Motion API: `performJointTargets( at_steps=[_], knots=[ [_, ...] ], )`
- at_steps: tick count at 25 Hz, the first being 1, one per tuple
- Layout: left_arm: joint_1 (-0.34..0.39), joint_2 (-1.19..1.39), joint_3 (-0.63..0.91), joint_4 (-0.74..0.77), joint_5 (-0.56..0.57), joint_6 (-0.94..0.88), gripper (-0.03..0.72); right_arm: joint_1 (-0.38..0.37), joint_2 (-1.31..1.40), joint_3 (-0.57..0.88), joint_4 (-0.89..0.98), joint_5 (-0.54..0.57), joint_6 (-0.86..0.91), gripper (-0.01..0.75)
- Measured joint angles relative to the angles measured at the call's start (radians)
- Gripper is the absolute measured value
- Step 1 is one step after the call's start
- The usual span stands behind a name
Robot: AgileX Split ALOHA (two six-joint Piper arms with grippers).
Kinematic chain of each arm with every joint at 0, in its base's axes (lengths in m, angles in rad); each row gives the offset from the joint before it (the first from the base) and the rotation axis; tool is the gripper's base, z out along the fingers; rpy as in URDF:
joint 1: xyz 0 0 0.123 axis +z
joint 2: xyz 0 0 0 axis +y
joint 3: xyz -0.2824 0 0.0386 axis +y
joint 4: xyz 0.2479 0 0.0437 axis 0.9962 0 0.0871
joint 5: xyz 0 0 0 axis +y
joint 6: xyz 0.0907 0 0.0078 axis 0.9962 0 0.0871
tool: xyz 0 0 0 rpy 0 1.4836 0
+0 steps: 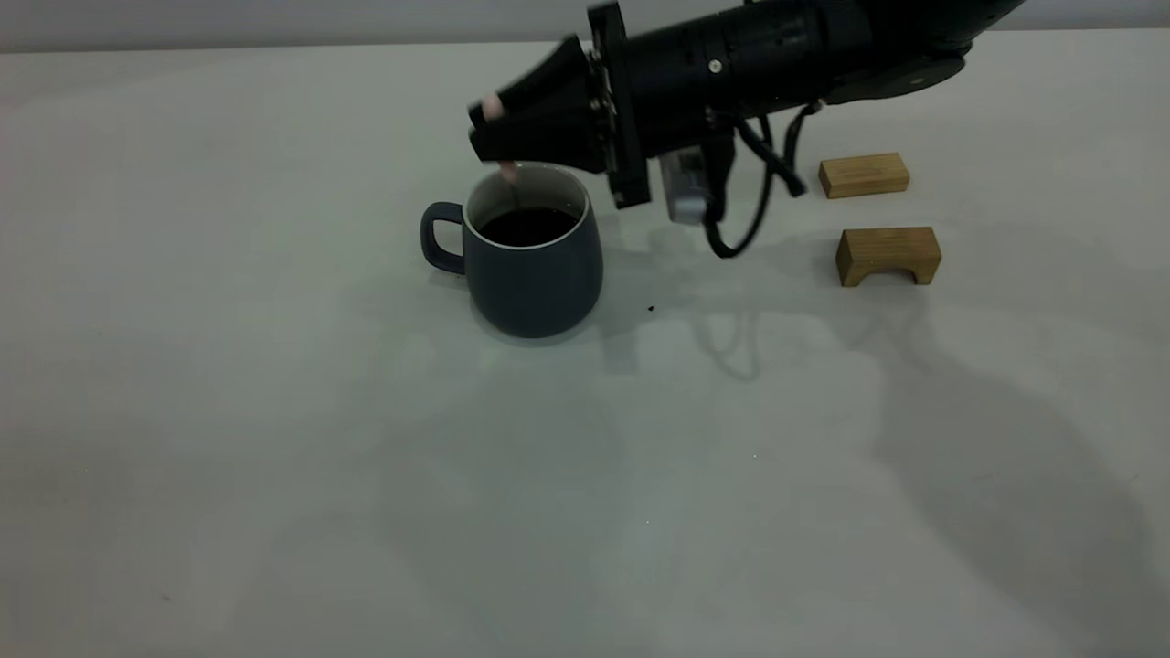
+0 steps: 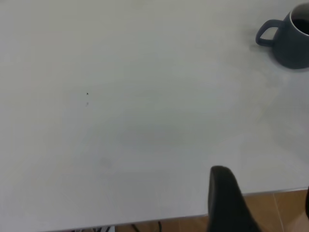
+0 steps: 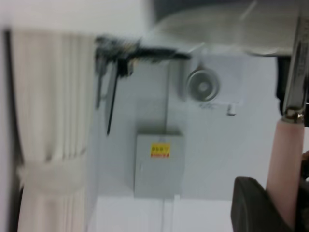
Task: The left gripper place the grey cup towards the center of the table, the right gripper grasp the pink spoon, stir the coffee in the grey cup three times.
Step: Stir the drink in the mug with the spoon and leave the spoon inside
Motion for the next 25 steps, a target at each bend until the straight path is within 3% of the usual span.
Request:
performJointTargets(
  at_steps=[6, 16, 25],
  knots=[
    [0.000, 0.000, 0.000, 0.000, 0.000, 0.000, 0.461, -0.019, 0.001, 0.000, -0.012, -0.013, -0.085, 0.136],
    [0.000, 0.000, 0.000, 0.000, 0.000, 0.000, 0.461, -0.044, 0.002, 0.000, -0.118, -0.001, 0.072, 0.136],
    [0.000, 0.000, 0.000, 0.000, 0.000, 0.000, 0.461, -0.002, 0.002, 0.000, 0.005, -0.001, -0.132, 0.136]
  ],
)
